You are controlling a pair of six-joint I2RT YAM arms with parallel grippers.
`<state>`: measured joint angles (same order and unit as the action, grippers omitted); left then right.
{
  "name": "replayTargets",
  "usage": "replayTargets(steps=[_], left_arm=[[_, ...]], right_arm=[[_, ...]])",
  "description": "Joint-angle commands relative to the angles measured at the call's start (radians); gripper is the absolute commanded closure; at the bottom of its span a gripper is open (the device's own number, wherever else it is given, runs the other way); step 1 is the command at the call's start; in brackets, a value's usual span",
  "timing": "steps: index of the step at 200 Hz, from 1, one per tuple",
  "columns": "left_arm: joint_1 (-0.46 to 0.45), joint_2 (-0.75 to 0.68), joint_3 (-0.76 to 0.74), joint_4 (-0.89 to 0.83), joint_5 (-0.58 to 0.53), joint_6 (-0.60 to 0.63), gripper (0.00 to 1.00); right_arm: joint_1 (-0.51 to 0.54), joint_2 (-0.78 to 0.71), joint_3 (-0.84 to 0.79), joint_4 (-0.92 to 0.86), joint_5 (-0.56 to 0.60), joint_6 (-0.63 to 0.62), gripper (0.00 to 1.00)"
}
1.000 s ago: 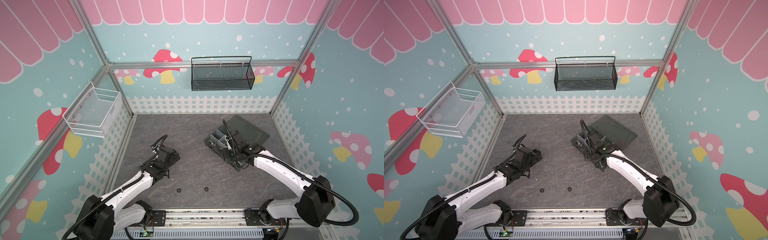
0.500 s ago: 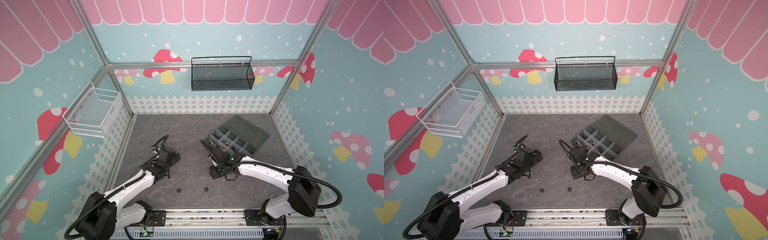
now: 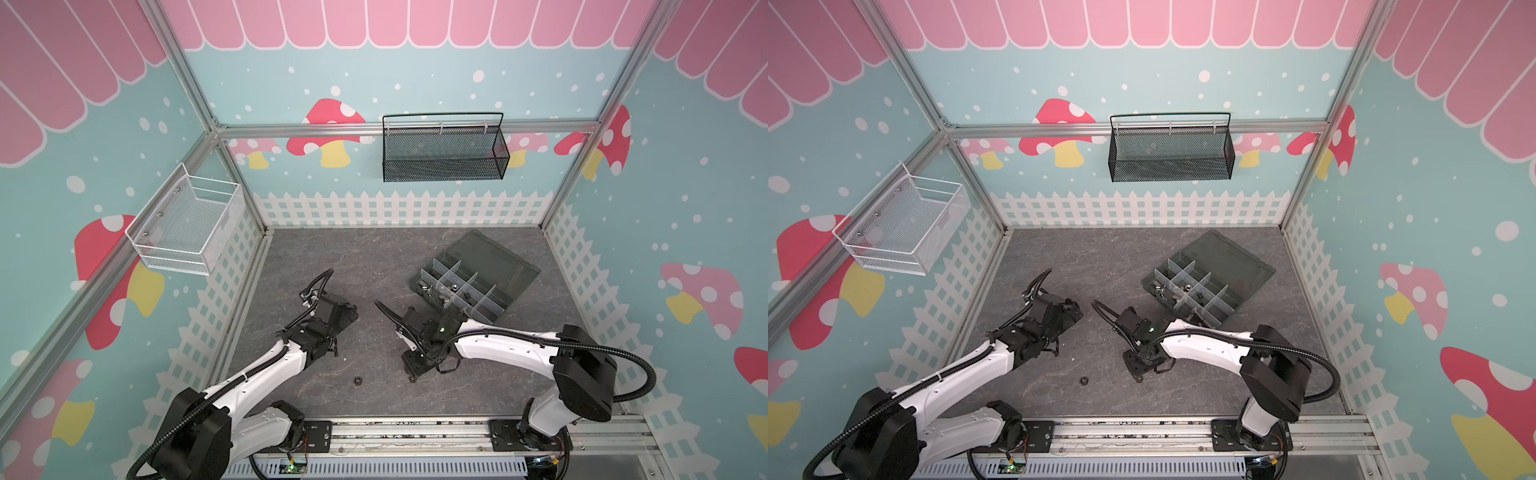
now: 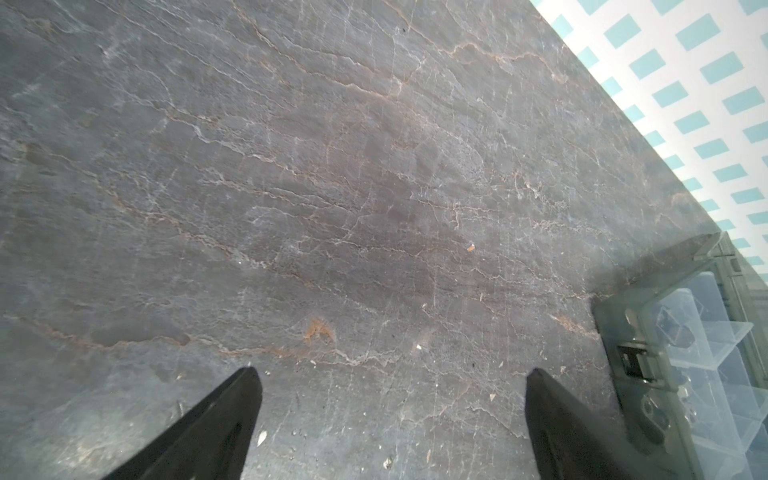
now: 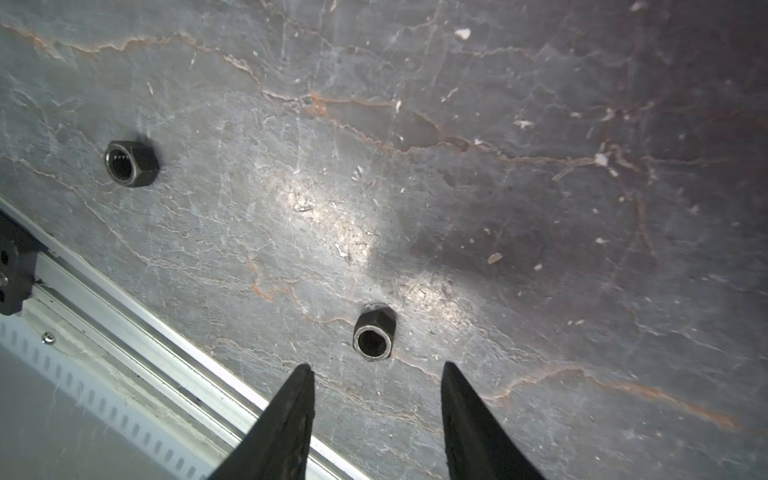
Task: Sort the screws and nuts into containers
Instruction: 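Move the right gripper back down toward the remaining black nuts, then close the right gripper on a black hex nut on the table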
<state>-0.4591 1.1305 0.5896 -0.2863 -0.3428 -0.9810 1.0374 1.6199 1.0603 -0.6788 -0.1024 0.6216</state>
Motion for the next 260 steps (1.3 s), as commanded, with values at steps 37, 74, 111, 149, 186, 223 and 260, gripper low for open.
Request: replayTargets(steps=[37, 74, 111, 149, 186, 223, 260], left_arm=[[0.031, -0.037, -0.035, 0.001, 0.008, -0.045, 0.0], [0.04, -0.032, -0.041, 0.005, 0.017, -0.056, 0.0], [0.044, -0.032, -0.047, 0.008, 0.018, -0.059, 0.0], [0.043, -0.035, -0.053, 0.009, 0.018, -0.059, 0.0], [0.045, -0.041, -0.062, 0.009, 0.045, -0.062, 0.0], [0.044, -0.051, -0.064, 0.008, 0.046, -0.06, 0.0], [0.069, -0.052, -0.068, 0.01, 0.05, -0.06, 0.0]], right_arm=[[0.027, 0.082, 0.033, -0.037, -0.014, -0.063, 0.5], [0.048, 0.132, 0.046, -0.038, -0.016, -0.085, 0.52], [0.059, 0.165, 0.053, -0.056, 0.013, -0.086, 0.55], [0.061, 0.184, 0.046, -0.065, 0.031, -0.082, 0.59], [0.063, 0.196, 0.044, -0.064, 0.057, -0.079, 0.65], [0.063, 0.212, 0.04, -0.063, 0.069, -0.08, 0.73], [0.064, 0.206, 0.041, -0.06, 0.097, -0.067, 0.81]])
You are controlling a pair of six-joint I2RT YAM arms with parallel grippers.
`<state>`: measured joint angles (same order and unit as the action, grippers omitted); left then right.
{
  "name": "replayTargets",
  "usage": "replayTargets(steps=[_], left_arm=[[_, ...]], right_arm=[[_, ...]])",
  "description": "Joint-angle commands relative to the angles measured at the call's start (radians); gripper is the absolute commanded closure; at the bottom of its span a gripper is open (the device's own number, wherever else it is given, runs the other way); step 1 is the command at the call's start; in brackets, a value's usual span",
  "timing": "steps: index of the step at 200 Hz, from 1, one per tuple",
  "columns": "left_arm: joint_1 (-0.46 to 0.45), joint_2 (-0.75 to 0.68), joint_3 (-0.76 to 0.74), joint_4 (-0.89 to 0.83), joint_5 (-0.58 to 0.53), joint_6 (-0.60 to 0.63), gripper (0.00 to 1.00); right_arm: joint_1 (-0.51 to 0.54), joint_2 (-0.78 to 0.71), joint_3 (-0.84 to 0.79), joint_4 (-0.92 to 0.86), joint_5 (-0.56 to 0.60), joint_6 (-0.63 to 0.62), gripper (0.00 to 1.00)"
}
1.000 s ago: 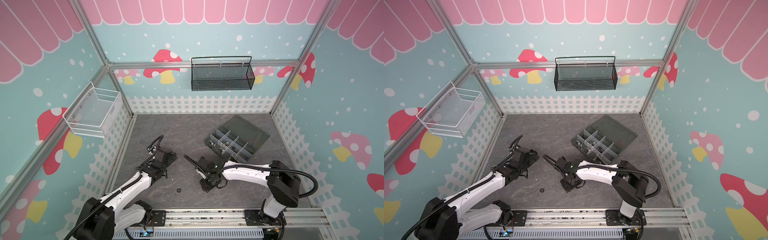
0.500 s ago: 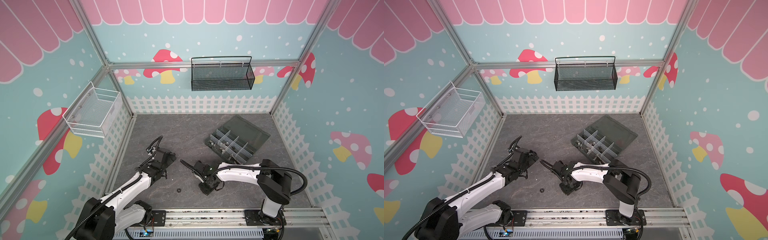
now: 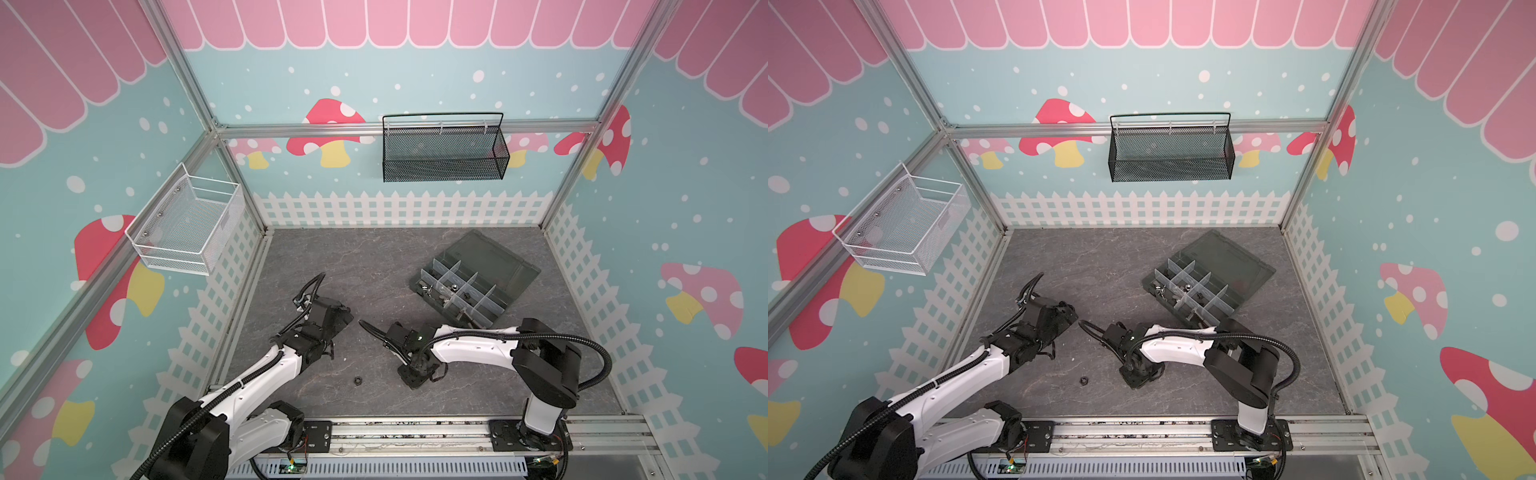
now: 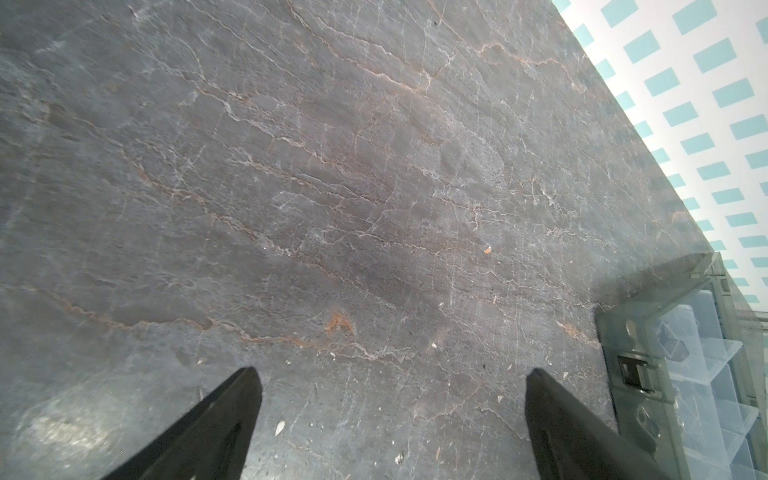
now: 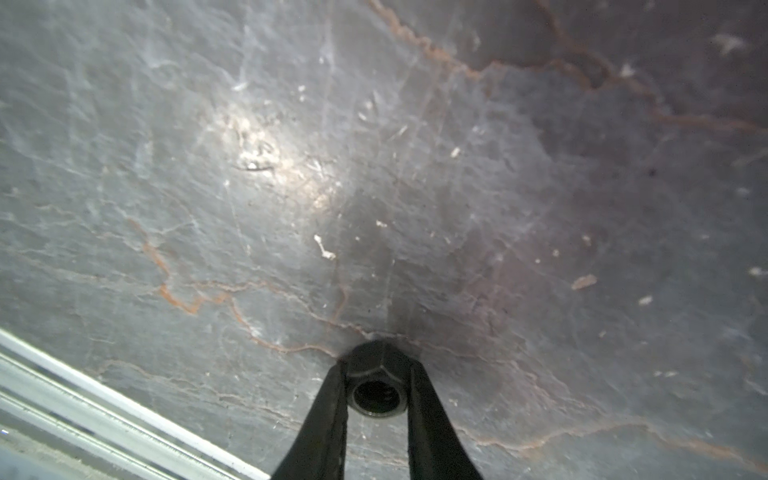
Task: Sort the screws and nuts into containers
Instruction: 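Close the right gripper on a black hex nut on the table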
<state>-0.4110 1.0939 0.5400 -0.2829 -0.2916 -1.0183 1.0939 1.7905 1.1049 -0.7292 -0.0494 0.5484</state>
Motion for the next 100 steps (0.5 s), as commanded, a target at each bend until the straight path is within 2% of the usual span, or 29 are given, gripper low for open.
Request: replayTargets(steps=[1, 100], left_arm=[[0.021, -0.015, -0.018, 0.007, -0.001, -0.023, 0.0], [0.035, -0.023, -0.026, 0.01, 0.006, -0.018, 0.0]], right_arm=[[0.007, 0.035, -0.004, -0.01, 0.045, 0.007, 0.81], [-0.003, -0.058, 0.035, -0.016, 0.172, 0.097, 1.0]])
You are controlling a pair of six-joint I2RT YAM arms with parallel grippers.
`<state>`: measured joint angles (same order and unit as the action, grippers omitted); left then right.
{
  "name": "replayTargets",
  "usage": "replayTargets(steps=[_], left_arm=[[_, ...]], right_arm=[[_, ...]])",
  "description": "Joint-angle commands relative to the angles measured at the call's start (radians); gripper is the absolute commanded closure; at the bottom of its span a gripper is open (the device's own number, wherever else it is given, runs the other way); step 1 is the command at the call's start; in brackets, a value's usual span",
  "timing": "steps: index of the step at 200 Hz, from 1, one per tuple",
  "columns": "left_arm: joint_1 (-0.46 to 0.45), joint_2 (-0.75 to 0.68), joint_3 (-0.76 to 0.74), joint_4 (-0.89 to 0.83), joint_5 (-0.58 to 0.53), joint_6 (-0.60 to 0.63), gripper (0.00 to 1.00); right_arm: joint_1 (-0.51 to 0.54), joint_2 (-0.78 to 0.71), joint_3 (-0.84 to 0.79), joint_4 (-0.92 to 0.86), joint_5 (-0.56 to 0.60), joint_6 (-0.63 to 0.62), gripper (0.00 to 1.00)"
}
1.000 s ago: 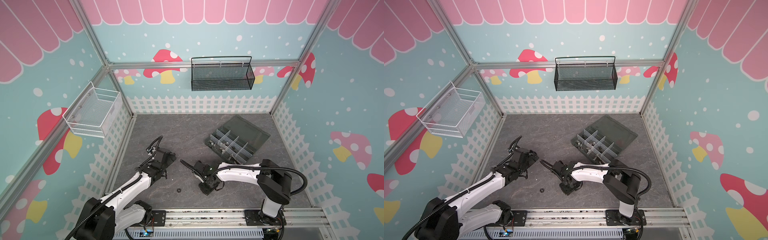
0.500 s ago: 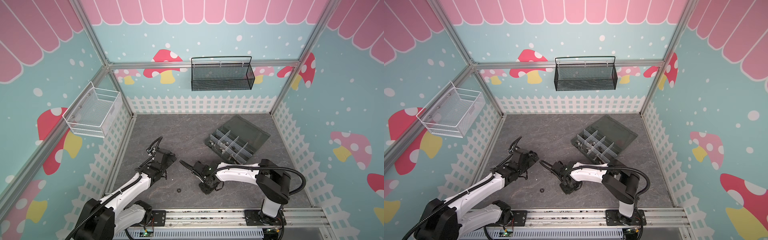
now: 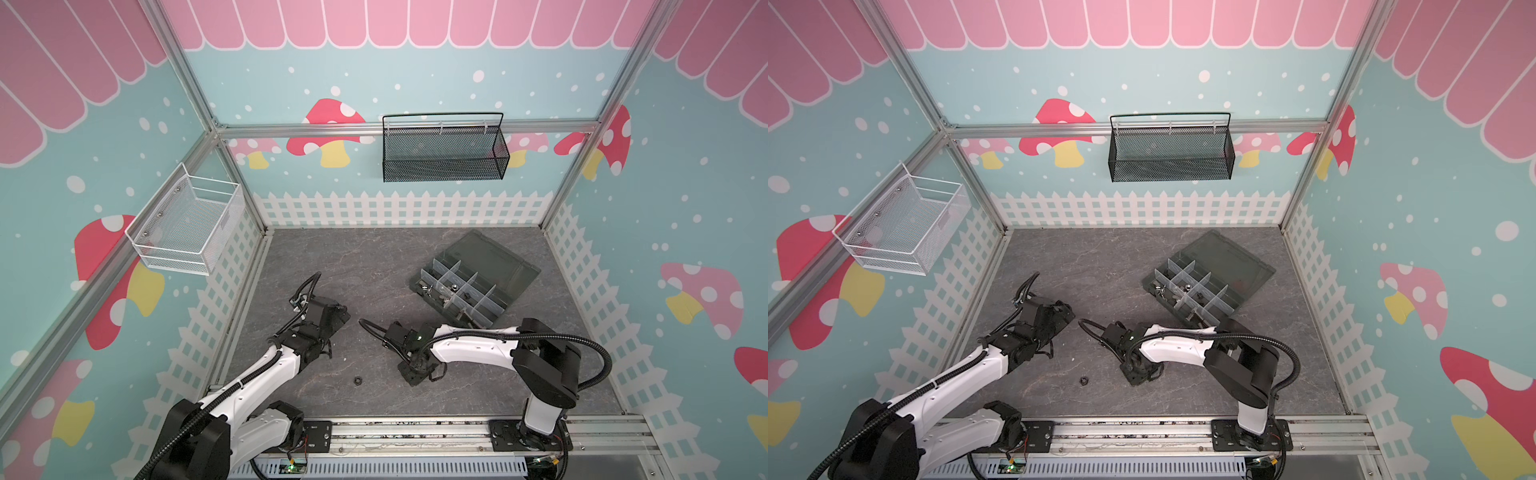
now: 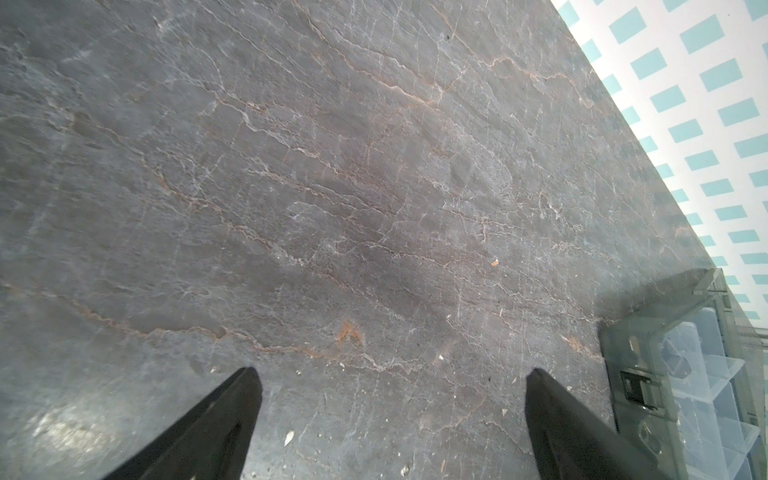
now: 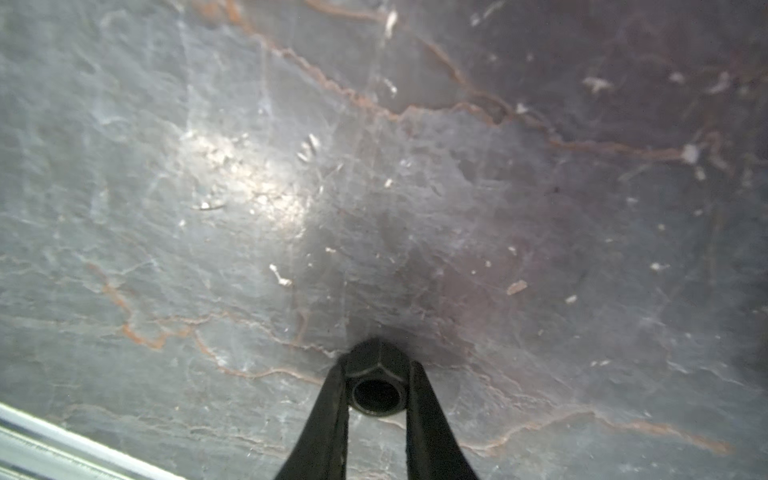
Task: Sort the screws and nuts into containers
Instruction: 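Close the right gripper on a black hex nut on the table, then lift and carry the black nut with the right gripper over the box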
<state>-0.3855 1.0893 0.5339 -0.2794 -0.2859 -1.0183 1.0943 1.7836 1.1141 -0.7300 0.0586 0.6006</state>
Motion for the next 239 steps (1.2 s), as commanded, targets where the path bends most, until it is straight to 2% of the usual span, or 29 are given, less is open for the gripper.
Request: replayTargets(steps=[1, 57, 112, 164, 239], left_arm=[[0.009, -0.018, -0.02, 0.006, 0.001, -0.018, 0.0], [0.01, -0.017, -0.014, 0.01, 0.006, -0.013, 0.0], [0.009, -0.009, -0.009, 0.016, 0.017, -0.011, 0.0], [0.009, -0.001, -0.005, 0.023, 0.027, -0.005, 0.0], [0.009, 0.019, 0.006, 0.028, 0.036, 0.001, 0.0]], right_arm=[[-0.004, -0.052, 0.027, -0.015, 0.066, 0.047, 1.0], [-0.091, -0.15, 0.041, -0.049, 0.151, 0.065, 1.0], [-0.33, -0.283, 0.033, -0.048, 0.162, -0.007, 1.0], [-0.528, -0.303, 0.067, -0.032, 0.203, -0.093, 1.0], [-0.737, -0.258, 0.067, 0.105, 0.094, -0.178, 1.0]])
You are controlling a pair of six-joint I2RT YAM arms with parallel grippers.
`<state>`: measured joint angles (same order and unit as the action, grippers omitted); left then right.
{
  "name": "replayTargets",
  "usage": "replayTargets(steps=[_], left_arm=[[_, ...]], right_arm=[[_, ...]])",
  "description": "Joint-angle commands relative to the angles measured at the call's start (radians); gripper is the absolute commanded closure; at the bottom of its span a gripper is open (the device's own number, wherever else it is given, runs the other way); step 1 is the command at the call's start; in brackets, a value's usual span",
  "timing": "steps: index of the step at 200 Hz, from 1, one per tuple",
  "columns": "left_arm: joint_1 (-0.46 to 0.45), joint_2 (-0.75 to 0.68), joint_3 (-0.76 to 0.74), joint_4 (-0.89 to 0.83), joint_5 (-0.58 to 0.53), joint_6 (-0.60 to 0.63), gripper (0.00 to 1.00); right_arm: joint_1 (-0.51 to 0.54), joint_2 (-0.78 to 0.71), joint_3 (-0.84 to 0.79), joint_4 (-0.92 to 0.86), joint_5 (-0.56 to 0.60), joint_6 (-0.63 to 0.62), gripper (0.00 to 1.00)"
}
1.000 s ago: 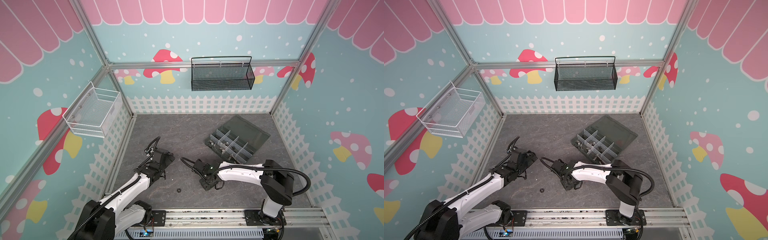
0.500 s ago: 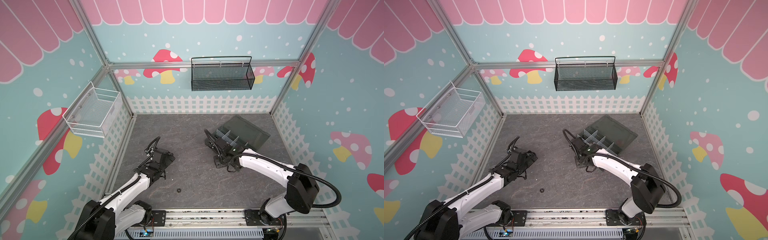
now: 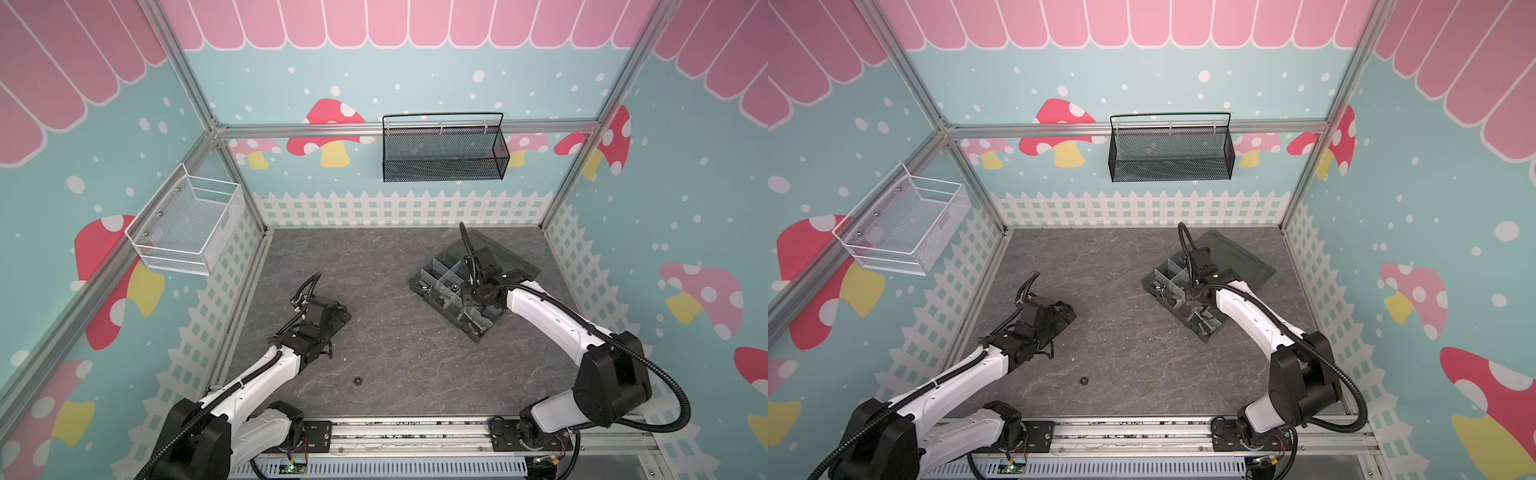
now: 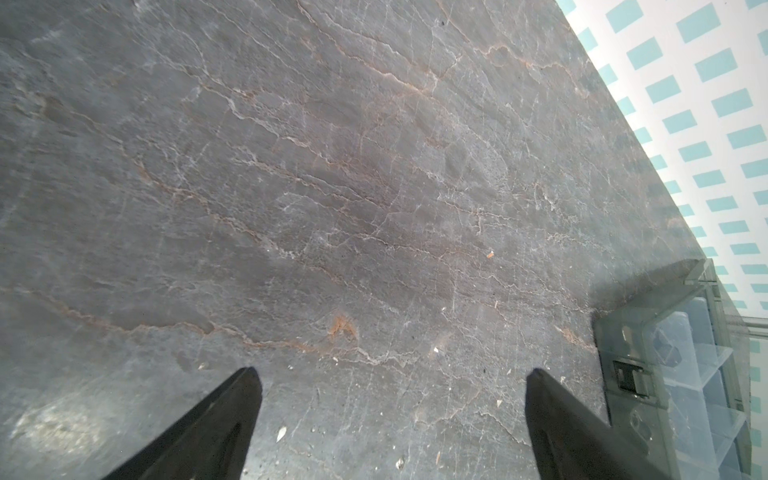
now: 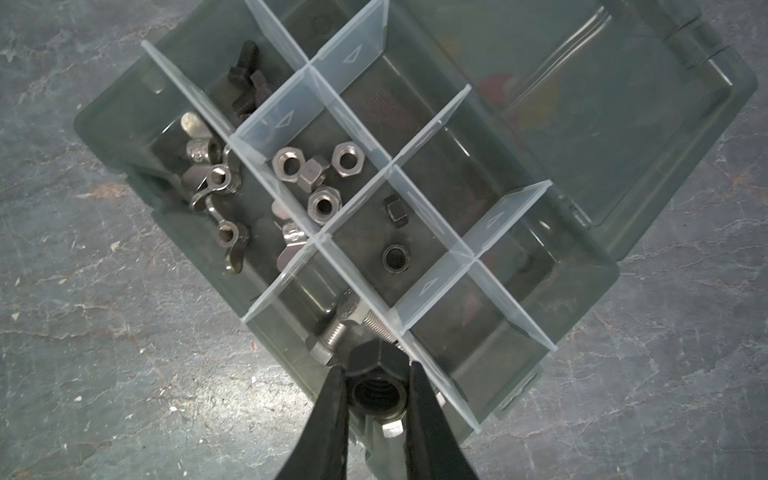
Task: Sort the screws and nuts into containers
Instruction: 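Lift and carry the black nut with the right gripper over the box, then open the right gripper to drop the nut into the black-nut compartment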
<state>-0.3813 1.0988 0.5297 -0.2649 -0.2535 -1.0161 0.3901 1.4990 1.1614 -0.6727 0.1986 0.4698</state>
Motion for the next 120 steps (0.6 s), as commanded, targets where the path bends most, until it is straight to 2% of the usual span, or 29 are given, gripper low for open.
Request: replayTargets(steps=[1, 69, 87, 120], left_arm=[[0.004, 0.009, 0.01, 0.014, 0.004, -0.001, 0.0], [0.005, 0.019, 0.01, 0.019, 0.011, -0.001, 0.0], [0.005, 0.017, 0.01, 0.019, 0.011, -0.001, 0.0], [0.006, 0.01, 0.01, 0.014, 0.002, 0.001, 0.0]], right_arm=[[-0.035, 0.029, 0.021, 0.048, -0.046, -0.048, 1.0], [-0.095, 0.124, 0.025, 0.097, -0.127, -0.096, 0.98], [-0.101, 0.149, 0.032, 0.104, -0.141, -0.102, 0.93], [-0.105, 0.179, 0.038, 0.11, -0.15, -0.109, 0.73]])
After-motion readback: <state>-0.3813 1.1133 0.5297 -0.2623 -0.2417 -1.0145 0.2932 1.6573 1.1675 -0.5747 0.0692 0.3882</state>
